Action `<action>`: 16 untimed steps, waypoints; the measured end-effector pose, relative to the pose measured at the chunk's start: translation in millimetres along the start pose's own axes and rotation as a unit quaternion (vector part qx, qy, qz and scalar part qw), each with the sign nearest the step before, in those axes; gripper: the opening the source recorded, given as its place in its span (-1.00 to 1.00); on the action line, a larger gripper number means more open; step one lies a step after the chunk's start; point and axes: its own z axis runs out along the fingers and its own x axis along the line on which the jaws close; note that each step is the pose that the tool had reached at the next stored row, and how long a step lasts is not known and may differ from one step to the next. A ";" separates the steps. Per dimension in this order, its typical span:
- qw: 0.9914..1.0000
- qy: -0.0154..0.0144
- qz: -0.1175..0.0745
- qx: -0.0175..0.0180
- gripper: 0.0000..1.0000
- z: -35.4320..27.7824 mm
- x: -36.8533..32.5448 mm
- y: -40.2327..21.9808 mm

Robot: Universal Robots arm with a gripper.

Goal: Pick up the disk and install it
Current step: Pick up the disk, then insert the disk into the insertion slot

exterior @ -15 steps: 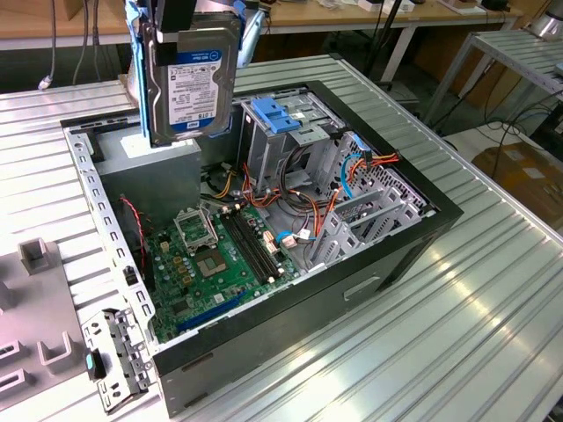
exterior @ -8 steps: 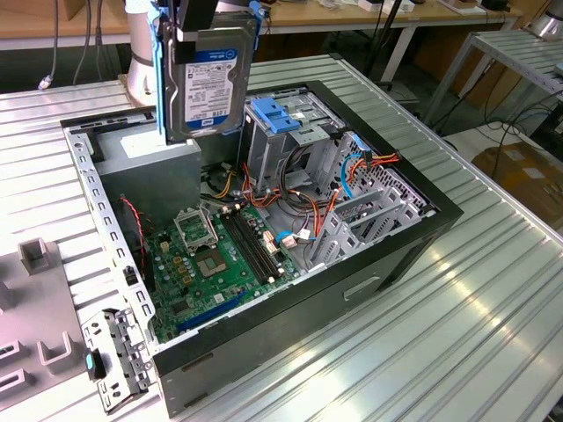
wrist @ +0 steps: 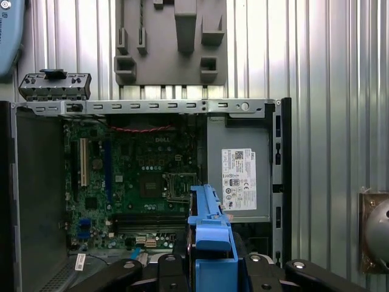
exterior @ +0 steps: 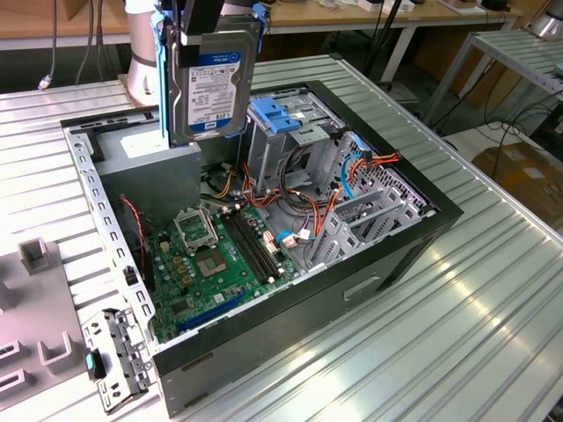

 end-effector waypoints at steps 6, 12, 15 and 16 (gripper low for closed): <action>1.000 0.000 0.000 0.000 -0.25 0.0 0.6 -1.5; 1.000 0.000 0.000 0.000 -0.25 0.0 0.7 -1.7; 1.000 0.000 0.000 0.000 -0.25 -0.1 1.7 -1.8; 1.000 0.000 0.000 0.000 -0.25 0.0 2.2 -1.8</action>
